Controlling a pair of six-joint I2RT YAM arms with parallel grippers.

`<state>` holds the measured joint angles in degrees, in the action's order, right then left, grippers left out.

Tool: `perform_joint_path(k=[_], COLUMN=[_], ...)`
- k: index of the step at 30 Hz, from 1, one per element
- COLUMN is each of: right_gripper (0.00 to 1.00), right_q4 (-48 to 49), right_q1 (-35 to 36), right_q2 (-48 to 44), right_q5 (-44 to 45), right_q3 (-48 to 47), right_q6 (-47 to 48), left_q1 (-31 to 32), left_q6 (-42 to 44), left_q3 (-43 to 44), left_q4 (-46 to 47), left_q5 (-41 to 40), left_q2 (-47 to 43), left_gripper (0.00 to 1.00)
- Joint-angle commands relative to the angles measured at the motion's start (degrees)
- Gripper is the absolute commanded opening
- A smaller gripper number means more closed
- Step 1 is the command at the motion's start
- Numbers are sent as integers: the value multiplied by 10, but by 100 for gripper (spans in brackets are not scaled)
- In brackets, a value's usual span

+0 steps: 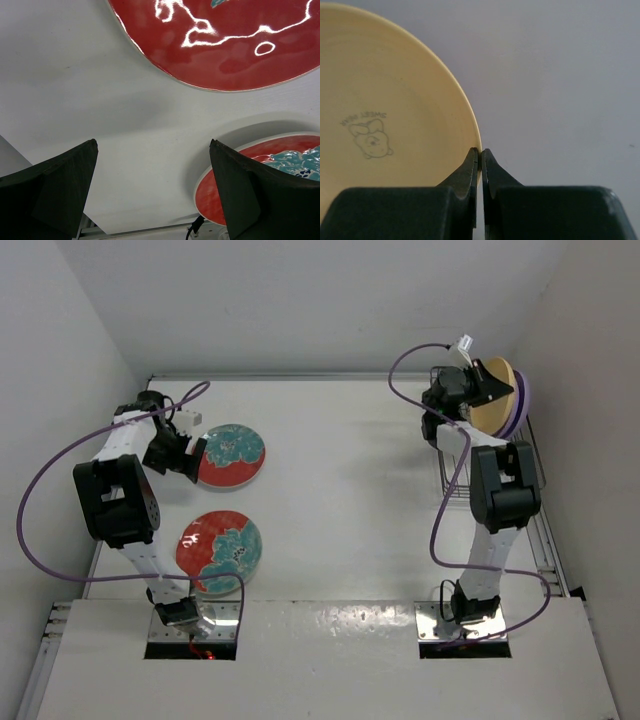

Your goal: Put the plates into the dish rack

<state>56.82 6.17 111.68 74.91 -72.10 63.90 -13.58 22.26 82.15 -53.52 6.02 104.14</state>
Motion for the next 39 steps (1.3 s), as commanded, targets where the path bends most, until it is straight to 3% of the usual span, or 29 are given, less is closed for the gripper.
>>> perform_joint_path(k=[1,9,12,25,29,34,39], right_gripper=[0,0,0,0,0,0,0], right_q4=[85,107,178,201,272,205,254], right_q1=[3,6,5,9,21,23,22], right_q2=[17,57,64,11,35,37,64], right_q5=[13,18,23,-22,-48,-47,-46], right_q3=[-16,-38,-50,-54,-73,-60,-38], right_q6=[55,84,126,183,286,221,259], left_q1=[-4,-4,-9,-9,-9,-14,-14], left_q6=[6,11,11,11,11,11,11], left_q3=[9,9,9,14,9,3,3], left_q4=[1,1,1,-4,-4,-4,-4], left_q5=[3,3,3,8,8,8,14], left_q2=[3,3,3,-3,-3,-3,-3], left_gripper=[98,98,98,98,98,98,98])
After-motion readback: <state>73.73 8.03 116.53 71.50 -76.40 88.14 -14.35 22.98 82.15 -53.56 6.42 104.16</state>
